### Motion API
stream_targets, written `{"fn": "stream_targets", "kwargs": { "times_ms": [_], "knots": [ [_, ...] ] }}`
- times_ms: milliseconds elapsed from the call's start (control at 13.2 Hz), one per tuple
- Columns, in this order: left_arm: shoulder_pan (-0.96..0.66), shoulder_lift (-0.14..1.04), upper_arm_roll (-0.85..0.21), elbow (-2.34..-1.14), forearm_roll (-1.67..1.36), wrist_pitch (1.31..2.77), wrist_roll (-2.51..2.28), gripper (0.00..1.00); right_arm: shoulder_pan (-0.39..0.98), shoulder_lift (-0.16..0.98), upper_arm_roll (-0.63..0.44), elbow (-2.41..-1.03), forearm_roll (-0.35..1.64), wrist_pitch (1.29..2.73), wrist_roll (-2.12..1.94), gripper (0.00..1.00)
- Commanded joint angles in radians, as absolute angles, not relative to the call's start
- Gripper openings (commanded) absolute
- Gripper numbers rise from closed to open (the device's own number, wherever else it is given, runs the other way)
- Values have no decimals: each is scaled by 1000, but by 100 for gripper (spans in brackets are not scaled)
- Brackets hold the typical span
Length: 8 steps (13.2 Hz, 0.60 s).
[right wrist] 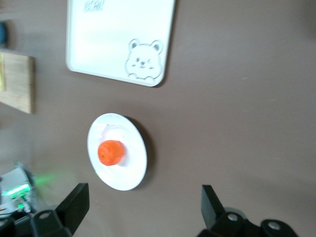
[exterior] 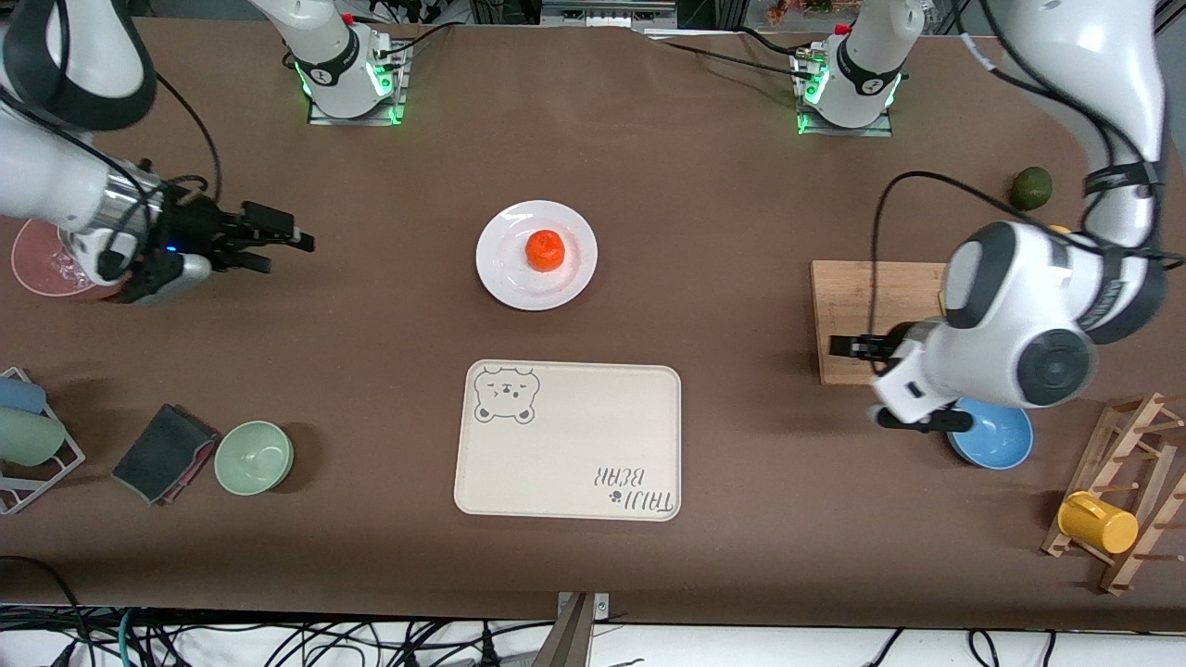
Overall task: Place orange and plate with both arms
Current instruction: 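Reach the right gripper to the plate rim while the left gripper withdraws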
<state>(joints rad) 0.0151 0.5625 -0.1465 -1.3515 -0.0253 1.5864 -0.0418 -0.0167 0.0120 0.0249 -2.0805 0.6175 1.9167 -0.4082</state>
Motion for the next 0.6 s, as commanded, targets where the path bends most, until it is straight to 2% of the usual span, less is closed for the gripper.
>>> {"fn": "stream_targets", "kwargs": {
  "times_ms": [0,76,378,529],
  "knots": [
    [95,511,-163,-1374,-2,1574,92,100,-23,18,35,-2232,776,2005,-526,100],
    [92,506,-158,-1374,15,1574,98,100,-23,37,61,-2265,825,2028,-566,100],
    [120,469,-161,-1342,103,1581,100,100,-23,106,208,-2425,1142,2285,-855,100],
    [127,404,-152,-1357,94,1589,94,100,-21,149,285,-2456,1276,2374,-946,100]
  ]
}}
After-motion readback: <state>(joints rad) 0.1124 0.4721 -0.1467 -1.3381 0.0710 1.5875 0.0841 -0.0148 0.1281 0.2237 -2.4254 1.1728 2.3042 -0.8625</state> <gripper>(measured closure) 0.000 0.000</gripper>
